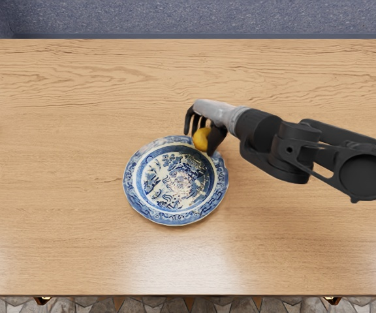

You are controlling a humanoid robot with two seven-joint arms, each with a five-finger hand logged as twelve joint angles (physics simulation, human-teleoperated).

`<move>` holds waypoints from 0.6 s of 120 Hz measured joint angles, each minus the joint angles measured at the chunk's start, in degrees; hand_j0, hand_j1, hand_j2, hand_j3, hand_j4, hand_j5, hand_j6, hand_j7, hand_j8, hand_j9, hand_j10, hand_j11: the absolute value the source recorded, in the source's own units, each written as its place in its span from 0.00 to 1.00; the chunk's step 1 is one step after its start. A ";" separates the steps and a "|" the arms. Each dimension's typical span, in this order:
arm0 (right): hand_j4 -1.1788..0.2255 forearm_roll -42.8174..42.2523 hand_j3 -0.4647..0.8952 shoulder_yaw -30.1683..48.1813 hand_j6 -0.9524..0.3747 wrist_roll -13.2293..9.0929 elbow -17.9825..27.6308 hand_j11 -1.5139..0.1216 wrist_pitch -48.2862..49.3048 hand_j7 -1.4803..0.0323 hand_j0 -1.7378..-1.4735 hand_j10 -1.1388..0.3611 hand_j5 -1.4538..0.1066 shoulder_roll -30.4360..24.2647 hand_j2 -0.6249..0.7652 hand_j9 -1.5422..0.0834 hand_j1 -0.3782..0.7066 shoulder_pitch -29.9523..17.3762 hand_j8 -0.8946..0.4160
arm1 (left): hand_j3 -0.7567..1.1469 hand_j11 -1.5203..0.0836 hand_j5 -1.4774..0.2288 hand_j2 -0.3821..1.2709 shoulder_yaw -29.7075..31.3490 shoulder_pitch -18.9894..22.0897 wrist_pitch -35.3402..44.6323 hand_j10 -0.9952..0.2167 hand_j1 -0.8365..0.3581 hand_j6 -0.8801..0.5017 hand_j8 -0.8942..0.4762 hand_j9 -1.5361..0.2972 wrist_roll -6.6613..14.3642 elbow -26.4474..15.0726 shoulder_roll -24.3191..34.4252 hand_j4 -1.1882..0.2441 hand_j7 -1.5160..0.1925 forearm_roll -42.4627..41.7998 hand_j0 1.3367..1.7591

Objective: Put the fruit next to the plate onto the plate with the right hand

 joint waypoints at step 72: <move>0.37 -0.70 0.34 -0.65 0.23 0.00 -1.46 0.39 -0.75 0.41 0.31 0.31 0.38 5.47 0.68 0.41 0.56 -4.22 0.28 | 0.40 0.93 0.85 0.23 0.00 0.00 0.00 0.81 0.97 0.62 0.64 0.82 -0.01 -0.01 0.00 0.82 0.87 0.00 0.76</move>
